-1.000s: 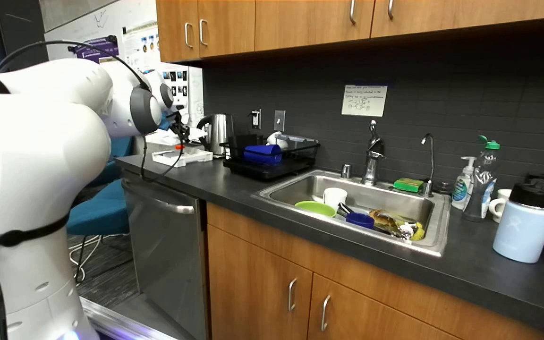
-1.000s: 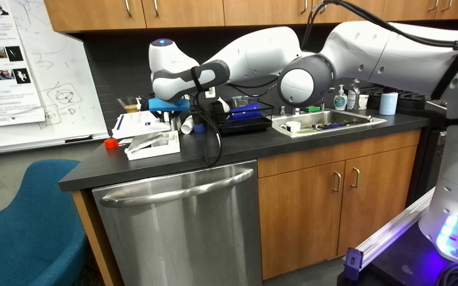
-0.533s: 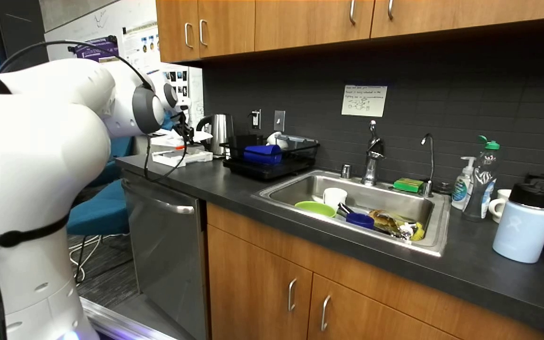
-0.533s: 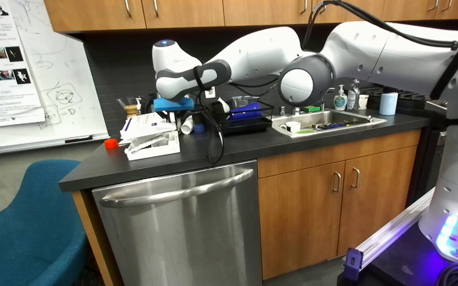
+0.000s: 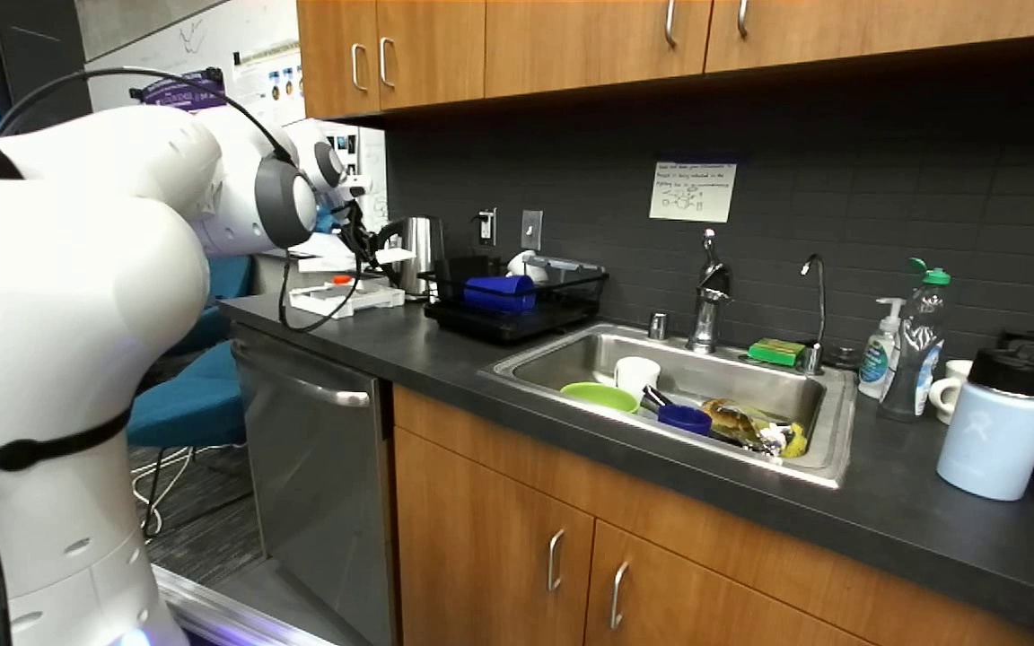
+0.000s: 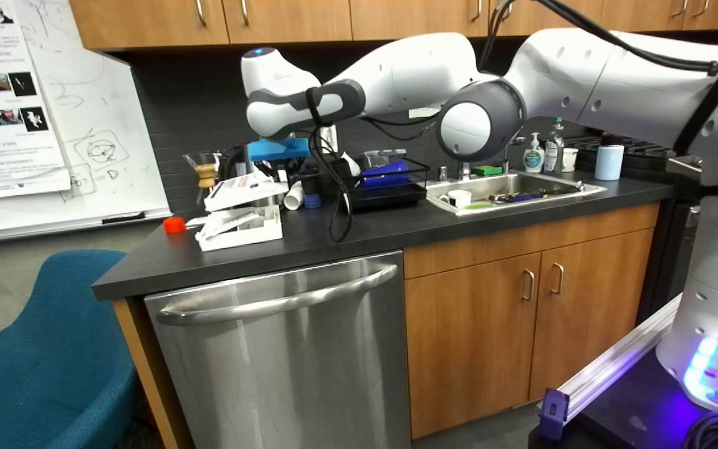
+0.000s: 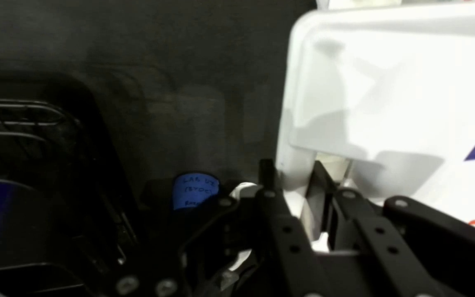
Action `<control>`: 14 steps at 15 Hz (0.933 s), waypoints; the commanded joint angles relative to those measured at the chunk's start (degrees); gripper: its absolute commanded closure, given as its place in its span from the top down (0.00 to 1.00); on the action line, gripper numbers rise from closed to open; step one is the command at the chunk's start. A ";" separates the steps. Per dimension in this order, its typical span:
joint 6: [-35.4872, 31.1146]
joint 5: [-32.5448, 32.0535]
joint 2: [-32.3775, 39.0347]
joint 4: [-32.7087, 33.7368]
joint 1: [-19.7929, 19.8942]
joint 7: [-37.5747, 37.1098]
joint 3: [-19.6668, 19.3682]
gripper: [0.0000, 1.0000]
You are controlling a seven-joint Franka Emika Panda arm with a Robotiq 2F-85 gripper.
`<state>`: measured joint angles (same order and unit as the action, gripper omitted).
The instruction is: Remove the lid from the white box.
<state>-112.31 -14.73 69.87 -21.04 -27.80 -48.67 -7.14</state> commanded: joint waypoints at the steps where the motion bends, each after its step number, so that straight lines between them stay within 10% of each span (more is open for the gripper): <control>1: 4.44 -0.22 -2.33 0.30 1.12 -1.23 -2.40 0.06; 14: 10.18 2.54 -3.50 0.33 2.29 0.89 -0.62 0.06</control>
<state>-103.53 -13.76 67.76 -20.71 -25.03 -49.51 -9.30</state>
